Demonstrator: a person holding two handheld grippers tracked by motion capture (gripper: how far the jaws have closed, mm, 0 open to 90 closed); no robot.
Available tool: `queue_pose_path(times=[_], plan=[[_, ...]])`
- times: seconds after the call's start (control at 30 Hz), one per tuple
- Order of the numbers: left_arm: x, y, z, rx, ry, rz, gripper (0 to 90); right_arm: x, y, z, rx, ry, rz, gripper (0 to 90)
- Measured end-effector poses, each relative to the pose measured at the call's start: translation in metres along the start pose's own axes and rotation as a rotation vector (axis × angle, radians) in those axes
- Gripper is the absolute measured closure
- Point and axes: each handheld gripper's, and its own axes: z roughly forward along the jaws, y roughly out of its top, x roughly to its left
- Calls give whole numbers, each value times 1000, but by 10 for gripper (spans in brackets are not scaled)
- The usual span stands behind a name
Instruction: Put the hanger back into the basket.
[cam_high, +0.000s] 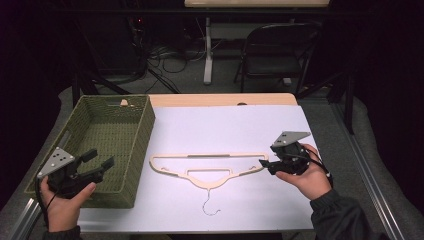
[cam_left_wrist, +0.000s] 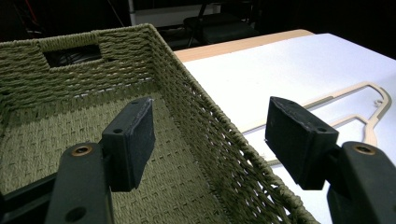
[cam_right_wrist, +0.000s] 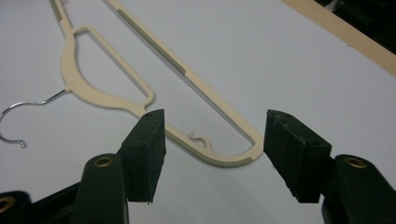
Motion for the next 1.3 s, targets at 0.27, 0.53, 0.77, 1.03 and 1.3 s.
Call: queue_pose_path(times=[0.27, 0.53, 0.77, 1.03, 1.3], plan=[[0, 0, 1, 4, -3, 1, 329, -1, 39, 17, 155, 96, -128, 428], [-1, 0, 1, 8, -4, 1, 329, -1, 68, 27, 181, 133, -188, 438], [0, 0, 2, 7, -4, 0, 329, 8, 96, 41, 218, 170, -235, 446], [0, -1, 2, 9, -9, -1, 329, 20, 110, 64, 240, 209, -266, 481], [-1, 0, 3, 7, -9, 1, 329, 41, 120, 90, 279, 240, -328, 483]])
